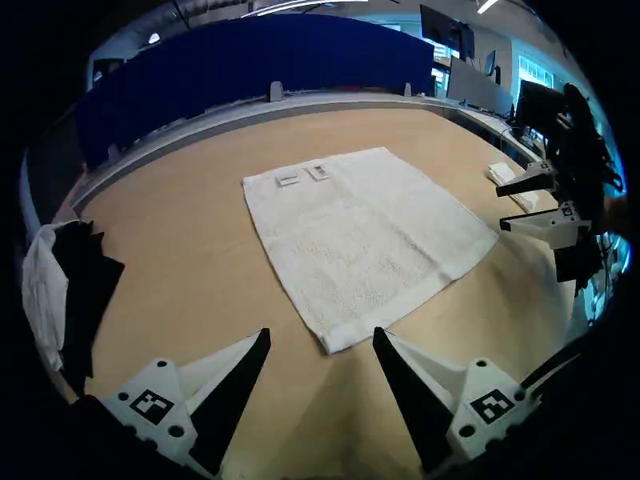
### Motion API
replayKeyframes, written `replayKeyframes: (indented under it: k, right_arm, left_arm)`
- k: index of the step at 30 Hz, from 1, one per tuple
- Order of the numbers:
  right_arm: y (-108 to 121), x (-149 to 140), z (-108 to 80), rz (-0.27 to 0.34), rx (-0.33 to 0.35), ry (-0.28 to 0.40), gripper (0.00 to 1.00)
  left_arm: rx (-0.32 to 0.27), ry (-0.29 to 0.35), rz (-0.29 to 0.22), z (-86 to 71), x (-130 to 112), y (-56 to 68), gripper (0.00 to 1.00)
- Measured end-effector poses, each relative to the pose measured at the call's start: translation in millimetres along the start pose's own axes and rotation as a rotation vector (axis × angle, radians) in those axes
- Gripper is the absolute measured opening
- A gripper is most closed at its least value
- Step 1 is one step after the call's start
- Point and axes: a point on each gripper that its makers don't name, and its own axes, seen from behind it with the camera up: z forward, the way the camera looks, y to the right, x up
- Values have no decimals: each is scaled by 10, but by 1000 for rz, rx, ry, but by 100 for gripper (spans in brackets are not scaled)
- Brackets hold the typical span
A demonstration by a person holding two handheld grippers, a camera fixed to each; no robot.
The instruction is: Fold towel
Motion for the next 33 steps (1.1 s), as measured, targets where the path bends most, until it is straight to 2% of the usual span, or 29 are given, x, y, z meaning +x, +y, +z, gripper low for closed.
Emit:
replayKeyframes:
  k: [8, 14, 18, 26, 32, 33]
  right_arm:
    - [7, -181, 74, -10, 2, -47, 89]
    - [-50, -331, 116, -2, 23, -91, 84]
    - [-65, -393, 132, 1, 24, -110, 75]
    - [-131, -437, 136, 27, 48, -134, 54]
    - [-179, -439, 138, 40, 66, -140, 34]
    - [-179, -440, 138, 40, 66, -140, 33]
  left_arm:
    - [3, -37, 19, 101, -52, 40, 92]
    - [-11, -59, 48, 144, -97, 126, 90]
    - [-19, -70, 42, 148, -108, 152, 81]
    - [-29, -91, 46, 140, -109, 163, 75]
    - [-29, -103, 47, 132, -114, 165, 52]
    - [-28, -104, 47, 132, -117, 163, 51]
